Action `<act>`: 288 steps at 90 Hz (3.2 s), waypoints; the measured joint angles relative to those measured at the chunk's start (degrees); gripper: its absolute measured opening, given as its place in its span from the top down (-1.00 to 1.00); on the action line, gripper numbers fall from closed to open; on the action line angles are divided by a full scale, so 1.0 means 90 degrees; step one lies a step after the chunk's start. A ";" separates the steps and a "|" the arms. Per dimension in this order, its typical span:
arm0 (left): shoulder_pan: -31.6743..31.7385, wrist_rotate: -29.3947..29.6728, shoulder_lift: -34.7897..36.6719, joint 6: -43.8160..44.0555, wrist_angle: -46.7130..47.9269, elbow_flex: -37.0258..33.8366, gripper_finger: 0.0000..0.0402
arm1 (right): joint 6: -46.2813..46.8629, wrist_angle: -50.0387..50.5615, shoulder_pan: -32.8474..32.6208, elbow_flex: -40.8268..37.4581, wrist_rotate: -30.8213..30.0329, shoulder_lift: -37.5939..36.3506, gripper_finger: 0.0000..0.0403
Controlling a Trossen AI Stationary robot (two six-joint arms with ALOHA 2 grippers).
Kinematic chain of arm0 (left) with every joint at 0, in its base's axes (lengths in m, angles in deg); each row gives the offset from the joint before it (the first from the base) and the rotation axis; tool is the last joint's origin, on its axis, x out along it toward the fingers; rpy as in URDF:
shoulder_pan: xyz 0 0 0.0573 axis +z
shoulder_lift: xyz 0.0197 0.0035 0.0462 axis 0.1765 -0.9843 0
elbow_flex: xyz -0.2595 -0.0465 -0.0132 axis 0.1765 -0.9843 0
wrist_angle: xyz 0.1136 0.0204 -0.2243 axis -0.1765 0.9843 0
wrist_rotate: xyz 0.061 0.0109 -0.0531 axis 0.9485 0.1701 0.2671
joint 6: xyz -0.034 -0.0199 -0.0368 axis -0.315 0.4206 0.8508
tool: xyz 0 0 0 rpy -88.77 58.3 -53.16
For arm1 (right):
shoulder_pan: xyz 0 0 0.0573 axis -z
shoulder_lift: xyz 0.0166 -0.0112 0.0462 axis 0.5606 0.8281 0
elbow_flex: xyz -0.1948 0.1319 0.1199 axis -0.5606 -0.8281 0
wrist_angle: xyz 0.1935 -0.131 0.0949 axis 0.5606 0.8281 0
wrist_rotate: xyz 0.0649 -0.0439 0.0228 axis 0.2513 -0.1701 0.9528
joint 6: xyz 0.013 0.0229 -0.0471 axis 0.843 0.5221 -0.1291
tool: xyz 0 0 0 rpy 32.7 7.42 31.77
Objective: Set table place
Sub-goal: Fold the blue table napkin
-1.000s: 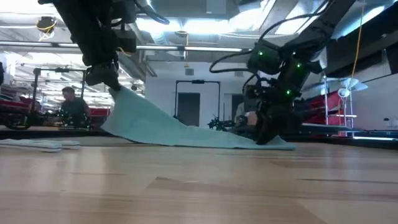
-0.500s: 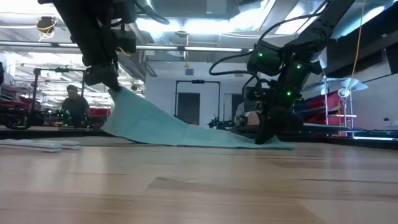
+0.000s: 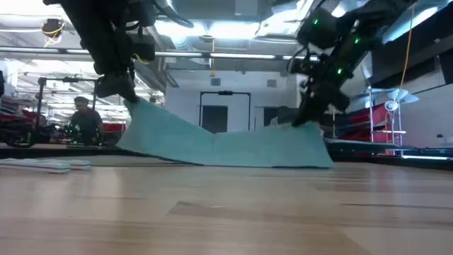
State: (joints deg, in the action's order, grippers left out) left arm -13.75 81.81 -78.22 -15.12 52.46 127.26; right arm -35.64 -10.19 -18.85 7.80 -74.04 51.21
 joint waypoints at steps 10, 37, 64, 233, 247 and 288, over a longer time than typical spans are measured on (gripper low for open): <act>0.0120 0.0337 0.0000 -0.0168 -0.0011 0.0151 1.00 | -0.0097 0.0154 -0.0094 0.0002 -0.0273 -0.0431 1.00; 0.0502 0.1050 0.0000 -0.1202 -0.0157 0.0491 1.00 | -0.0403 0.0669 -0.0117 0.0007 -0.1301 -0.0999 1.00; 0.0438 0.2479 0.0000 -0.2065 -0.0408 0.0491 1.00 | -0.1101 0.0725 -0.0584 0.0007 -0.2906 -0.1013 1.00; 0.0521 0.3324 -0.0760 -0.4239 -0.1063 -0.0682 1.00 | -0.3117 -0.2821 -0.1226 0.0016 -0.2789 0.2286 0.16; 0.0619 0.3279 -0.0760 -0.4151 -0.1078 -0.0679 1.00 | -0.3111 -0.3219 -0.0908 0.0007 -0.2621 0.2497 0.16; 0.0749 0.3062 -0.0760 -0.3933 -0.1062 -0.0678 1.00 | -0.2931 -0.3470 0.0002 0.0012 -0.1583 0.2516 0.76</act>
State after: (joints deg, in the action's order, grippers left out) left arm -7.01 109.37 -85.06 -50.52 42.90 121.16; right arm -62.02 -41.42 -18.83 7.91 -88.28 73.85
